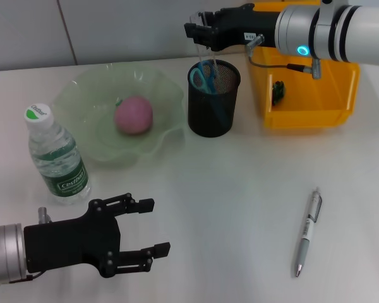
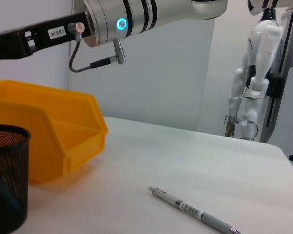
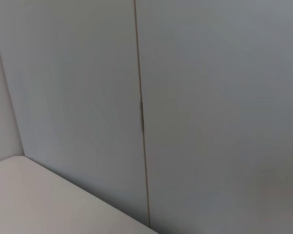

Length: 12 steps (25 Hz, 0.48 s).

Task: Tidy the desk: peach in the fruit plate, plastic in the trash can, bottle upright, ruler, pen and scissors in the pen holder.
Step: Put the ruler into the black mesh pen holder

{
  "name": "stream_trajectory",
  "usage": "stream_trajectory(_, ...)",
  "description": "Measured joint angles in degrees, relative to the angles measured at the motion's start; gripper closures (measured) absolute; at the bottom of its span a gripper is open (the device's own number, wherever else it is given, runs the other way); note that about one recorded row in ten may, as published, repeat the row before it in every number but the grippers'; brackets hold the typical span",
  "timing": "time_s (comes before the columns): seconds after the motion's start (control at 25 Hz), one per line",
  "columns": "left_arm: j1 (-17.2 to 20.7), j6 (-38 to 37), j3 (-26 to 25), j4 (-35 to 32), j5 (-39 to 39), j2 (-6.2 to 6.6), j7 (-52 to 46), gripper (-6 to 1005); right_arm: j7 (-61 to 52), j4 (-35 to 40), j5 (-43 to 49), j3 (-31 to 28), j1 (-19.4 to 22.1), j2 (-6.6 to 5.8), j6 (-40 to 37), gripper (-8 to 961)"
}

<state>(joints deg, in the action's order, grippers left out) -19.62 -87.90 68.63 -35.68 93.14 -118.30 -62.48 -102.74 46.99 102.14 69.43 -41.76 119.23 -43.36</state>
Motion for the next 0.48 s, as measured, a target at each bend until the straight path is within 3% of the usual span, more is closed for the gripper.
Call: stream_trajectory(0.48,0.28,-0.06,0.01,0.32,0.06,-0.09,0.08,190,0.80,-0.32,-0.20,0.07,0.65,0.12,-0.23,570)
